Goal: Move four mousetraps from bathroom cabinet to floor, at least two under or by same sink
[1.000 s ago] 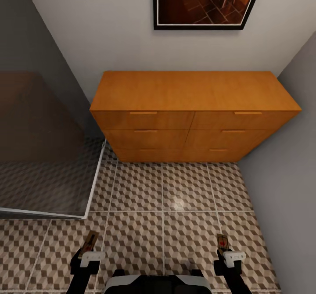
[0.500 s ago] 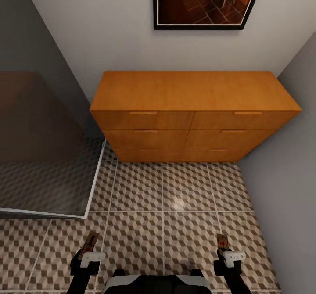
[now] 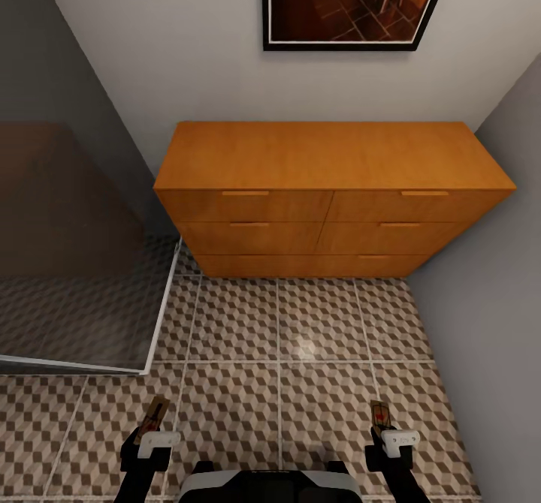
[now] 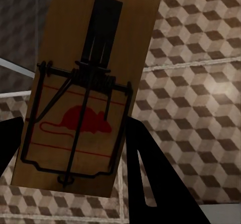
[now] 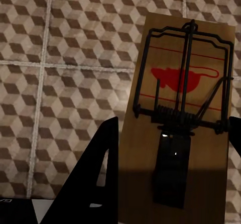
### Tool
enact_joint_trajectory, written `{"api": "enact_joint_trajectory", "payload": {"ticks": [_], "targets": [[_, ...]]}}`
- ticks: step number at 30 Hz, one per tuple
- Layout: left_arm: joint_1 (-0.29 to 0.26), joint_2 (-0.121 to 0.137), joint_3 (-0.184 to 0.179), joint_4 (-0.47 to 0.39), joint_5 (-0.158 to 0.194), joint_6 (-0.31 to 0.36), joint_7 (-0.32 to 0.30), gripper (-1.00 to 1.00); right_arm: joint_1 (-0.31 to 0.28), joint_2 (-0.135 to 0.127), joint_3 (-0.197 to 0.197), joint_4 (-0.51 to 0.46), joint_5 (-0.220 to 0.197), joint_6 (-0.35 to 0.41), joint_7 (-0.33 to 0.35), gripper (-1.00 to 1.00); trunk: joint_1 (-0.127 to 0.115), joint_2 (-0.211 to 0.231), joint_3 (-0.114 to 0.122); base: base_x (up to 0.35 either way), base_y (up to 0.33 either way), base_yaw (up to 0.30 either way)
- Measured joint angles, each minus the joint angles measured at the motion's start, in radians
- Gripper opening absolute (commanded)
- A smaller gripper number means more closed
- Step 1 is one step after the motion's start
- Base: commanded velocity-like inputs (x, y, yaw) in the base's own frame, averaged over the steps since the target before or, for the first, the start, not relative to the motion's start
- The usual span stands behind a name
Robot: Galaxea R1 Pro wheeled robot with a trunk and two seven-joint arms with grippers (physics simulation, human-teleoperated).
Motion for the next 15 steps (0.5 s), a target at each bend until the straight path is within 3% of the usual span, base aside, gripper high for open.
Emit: {"api": "enact_joint_trajectory", "payload": {"ticks": [15], "targets": [[0.0,0.0,0.0,0.0,0.0,0.0,0.0,-1.0,0.0,0.0,-0.001,0.0,-0.001,0.0,-0.001,-1.0,0.0,0.0,0.0,0.0,0.0,0.0]]}}
